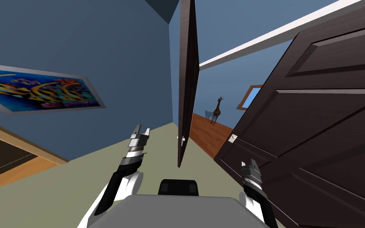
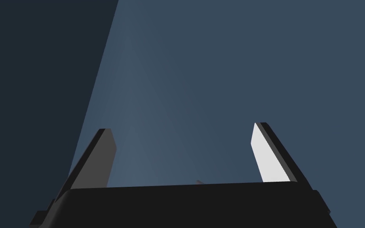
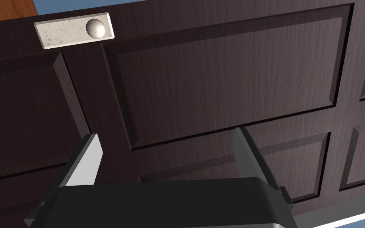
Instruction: Pull the door open
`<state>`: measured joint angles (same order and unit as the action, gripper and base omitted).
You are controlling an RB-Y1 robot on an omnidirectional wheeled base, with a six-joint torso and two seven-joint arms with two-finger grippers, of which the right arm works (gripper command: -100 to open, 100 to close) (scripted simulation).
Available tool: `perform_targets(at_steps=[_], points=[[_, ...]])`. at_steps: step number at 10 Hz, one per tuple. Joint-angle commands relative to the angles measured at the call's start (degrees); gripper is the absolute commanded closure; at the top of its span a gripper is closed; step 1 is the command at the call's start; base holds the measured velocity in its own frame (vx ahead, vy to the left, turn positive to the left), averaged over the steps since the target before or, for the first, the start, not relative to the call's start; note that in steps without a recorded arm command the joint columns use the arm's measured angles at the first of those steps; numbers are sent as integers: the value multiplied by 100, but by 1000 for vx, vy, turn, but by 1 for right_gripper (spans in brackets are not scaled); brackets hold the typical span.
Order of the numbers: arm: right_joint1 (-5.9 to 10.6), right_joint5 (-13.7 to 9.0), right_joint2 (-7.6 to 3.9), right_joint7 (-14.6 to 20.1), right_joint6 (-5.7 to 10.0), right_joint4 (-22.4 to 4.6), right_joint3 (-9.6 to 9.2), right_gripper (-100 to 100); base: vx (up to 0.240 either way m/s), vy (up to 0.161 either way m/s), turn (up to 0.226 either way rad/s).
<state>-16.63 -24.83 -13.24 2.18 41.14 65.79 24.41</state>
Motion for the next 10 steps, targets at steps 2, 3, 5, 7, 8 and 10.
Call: perform_targets(at_steps=[2, 3, 5, 7, 8, 10], points=[[41, -141, -77, -16, 120, -438, 200, -100, 65, -48, 207], [41, -141, -77, -16, 120, -438, 200, -100, 62, -52, 69], [103, -244, -141, -24, 234, -810, 347, -100, 56, -46, 153], [163, -345, -205, -32, 346, -1205, 492, -100, 70, -63, 213], [194, -395, -237, -36, 402, -1396, 564, -100, 72, -73, 192], [222, -442, -266, -40, 454, -1571, 631, -100, 55, -58, 106]])
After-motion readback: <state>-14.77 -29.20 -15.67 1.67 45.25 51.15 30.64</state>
